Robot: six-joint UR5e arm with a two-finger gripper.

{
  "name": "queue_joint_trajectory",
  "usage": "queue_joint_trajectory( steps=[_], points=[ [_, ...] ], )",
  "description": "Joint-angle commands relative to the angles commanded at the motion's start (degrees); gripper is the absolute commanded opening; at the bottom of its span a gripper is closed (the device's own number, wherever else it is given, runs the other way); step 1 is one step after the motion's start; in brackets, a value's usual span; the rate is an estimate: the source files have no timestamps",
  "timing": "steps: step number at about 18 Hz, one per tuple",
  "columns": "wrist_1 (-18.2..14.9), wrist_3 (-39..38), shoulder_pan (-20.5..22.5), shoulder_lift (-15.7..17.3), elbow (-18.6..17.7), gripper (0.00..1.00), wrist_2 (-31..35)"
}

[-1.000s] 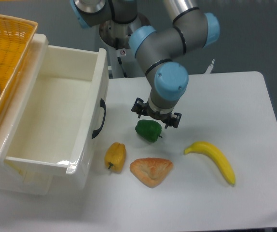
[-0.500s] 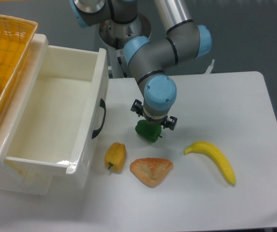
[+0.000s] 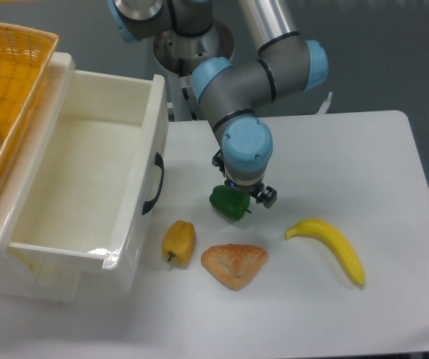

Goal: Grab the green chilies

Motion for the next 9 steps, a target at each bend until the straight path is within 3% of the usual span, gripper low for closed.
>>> queue_joint_trajectory(
  steps=[3, 9],
  points=[
    [2.01, 5.03, -1.76, -2.55, 0.09, 1.0, 2.22],
    [2.9, 6.88, -4.66, -2.29, 0.44, 1.0, 1.69]
  ],
)
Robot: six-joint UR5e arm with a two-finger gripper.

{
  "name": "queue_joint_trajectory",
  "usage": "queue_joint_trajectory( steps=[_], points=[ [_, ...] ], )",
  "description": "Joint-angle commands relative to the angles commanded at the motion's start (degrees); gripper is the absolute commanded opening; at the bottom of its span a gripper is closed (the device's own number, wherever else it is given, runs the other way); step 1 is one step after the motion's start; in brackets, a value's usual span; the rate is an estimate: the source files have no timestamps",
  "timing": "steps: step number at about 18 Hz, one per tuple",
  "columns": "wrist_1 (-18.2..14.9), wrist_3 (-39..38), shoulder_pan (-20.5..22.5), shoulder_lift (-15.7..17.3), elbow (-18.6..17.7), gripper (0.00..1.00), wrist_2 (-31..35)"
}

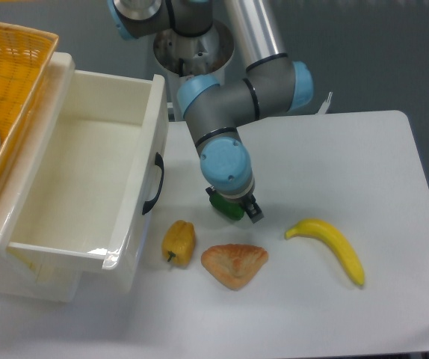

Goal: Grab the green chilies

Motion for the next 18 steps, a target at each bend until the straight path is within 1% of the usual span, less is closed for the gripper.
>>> queue_joint_trajectory(
  steps=[2, 4, 6, 8, 10, 14, 18],
  points=[
    [0.0, 1.31, -0.71, 0.18, -0.26, 1.0, 0.17],
    [0.26, 6.3, -1.41, -0.52, -0.52, 1.0, 0.09],
    [0.35, 10.79, -1.68, -2.02, -0.44, 1.0, -0.09],
    [0.18, 14.14, -1.76, -2.11, -0.61, 1.0, -1.22],
    [0.17, 14.85, -1.94, -1.85, -1.75, 1.0, -1.67],
    [0.26, 15.82, -1.94, -2.29, -2.46, 1.0, -1.58],
    [0.26, 17.58, -1.33, -1.58, -3.95, 1.0, -1.58]
  ],
)
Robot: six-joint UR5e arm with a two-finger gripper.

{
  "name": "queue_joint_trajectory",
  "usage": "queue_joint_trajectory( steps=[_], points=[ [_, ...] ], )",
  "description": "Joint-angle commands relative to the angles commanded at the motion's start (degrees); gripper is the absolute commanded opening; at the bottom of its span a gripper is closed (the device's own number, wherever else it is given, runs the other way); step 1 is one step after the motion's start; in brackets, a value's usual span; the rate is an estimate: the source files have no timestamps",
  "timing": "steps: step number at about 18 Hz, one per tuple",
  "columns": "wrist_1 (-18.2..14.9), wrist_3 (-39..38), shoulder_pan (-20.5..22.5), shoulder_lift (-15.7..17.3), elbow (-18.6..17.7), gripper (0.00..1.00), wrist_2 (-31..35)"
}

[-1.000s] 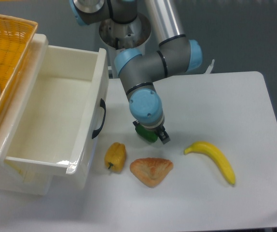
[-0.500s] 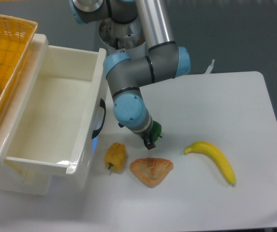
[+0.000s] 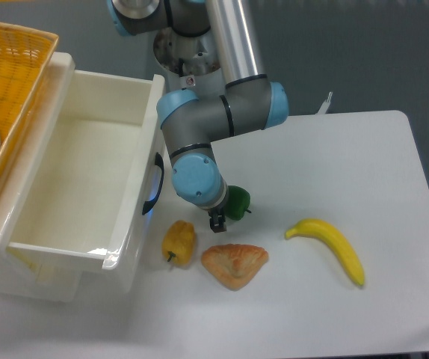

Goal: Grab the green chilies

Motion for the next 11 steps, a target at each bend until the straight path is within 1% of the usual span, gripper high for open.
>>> queue_joint_trajectory(
  steps=[6, 11],
  points=[
    [0.44, 2.46, 2.19, 0.0, -0.88, 1.0, 0.09],
    [0.44, 4.04, 3.78, 0.0, -0.88, 1.0, 0.09]
  ],
)
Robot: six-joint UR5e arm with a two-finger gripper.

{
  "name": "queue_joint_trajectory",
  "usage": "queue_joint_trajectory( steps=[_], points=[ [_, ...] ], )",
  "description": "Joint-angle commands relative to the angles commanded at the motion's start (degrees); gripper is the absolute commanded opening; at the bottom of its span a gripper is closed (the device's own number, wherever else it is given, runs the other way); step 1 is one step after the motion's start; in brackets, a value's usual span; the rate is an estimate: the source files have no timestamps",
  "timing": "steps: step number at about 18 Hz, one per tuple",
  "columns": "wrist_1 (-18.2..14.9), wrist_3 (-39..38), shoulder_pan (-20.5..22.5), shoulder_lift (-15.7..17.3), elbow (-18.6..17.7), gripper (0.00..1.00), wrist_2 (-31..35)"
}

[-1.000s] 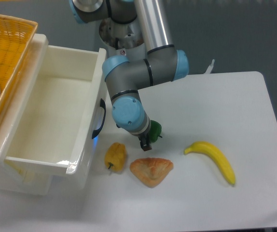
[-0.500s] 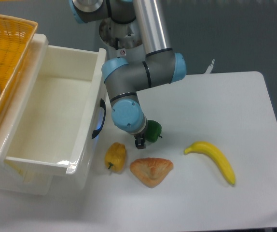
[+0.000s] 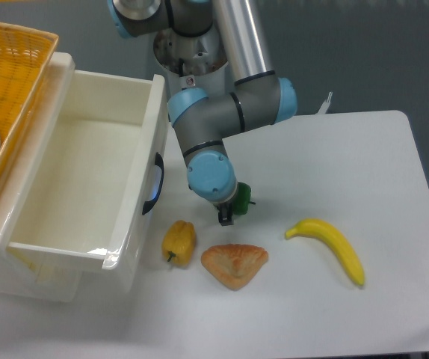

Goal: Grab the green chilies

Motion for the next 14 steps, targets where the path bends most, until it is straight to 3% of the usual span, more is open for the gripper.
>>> queue_joint_trajectory(
  steps=[6, 14],
  points=[
    [0.09, -1.58, 0.18, 0.09, -0.61, 1.0, 0.61],
    [0.0, -4.75, 0.62, 0.09, -0.44, 0.54, 0.88]
  ],
)
